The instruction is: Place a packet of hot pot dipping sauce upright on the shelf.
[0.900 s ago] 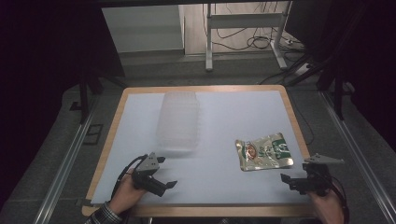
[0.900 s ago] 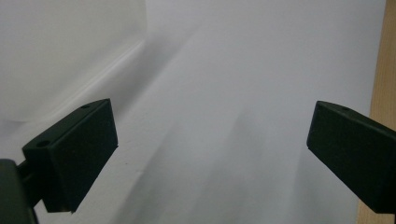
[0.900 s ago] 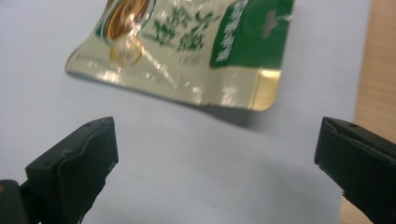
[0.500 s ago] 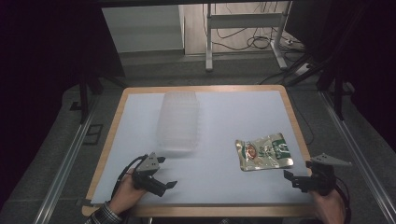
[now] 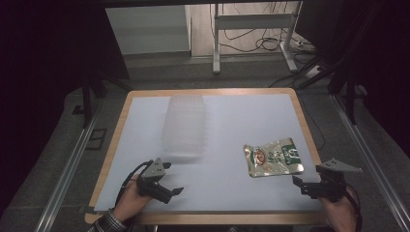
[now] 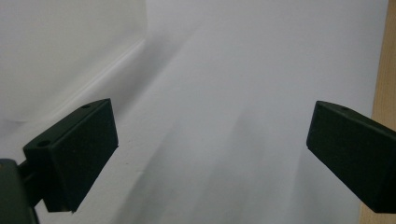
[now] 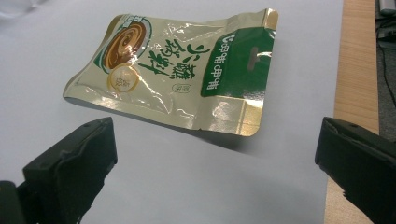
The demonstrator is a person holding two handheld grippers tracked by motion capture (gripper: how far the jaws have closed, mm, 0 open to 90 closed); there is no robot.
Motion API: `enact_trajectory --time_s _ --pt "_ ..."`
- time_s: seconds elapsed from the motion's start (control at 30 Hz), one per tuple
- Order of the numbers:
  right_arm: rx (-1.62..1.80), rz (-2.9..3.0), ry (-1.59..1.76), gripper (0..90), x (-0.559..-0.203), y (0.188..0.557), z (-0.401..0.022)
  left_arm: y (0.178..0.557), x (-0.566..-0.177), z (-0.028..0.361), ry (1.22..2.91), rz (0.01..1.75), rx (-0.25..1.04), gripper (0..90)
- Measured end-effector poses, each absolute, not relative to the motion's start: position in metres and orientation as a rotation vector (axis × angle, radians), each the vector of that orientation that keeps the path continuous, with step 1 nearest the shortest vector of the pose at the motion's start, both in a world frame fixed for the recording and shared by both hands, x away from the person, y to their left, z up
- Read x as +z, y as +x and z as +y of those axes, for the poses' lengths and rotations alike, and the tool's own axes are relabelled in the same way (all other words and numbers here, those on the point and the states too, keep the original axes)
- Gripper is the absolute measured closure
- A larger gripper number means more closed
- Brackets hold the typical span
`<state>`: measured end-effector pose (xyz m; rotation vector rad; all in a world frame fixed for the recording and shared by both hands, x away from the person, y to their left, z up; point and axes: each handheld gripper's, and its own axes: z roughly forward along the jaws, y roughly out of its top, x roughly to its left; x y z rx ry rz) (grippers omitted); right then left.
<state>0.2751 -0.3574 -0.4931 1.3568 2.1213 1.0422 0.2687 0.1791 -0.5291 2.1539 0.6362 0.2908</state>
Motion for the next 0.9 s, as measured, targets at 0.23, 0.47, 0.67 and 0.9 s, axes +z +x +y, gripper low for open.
enact_trajectory --time_s 0.23,0.47,0.67,0.9 --pt "1.004 2.141 1.330 0.0 -0.494 0.277 -0.355 0.269 -0.529 0.179 2.156 0.635 0.291 2.0" --pt "0.986 2.186 1.286 0.0 -0.495 0.282 -0.347 0.269 -0.529 0.178 2.154 0.632 0.292 2.0" --pt "1.004 2.204 1.266 0.0 -0.496 0.288 -0.342 0.268 -0.529 0.178 2.154 0.630 0.293 2.0" --pt "1.010 2.194 1.266 0.0 -0.498 0.302 -0.344 0.269 -0.529 0.178 2.154 0.630 0.291 2.0"
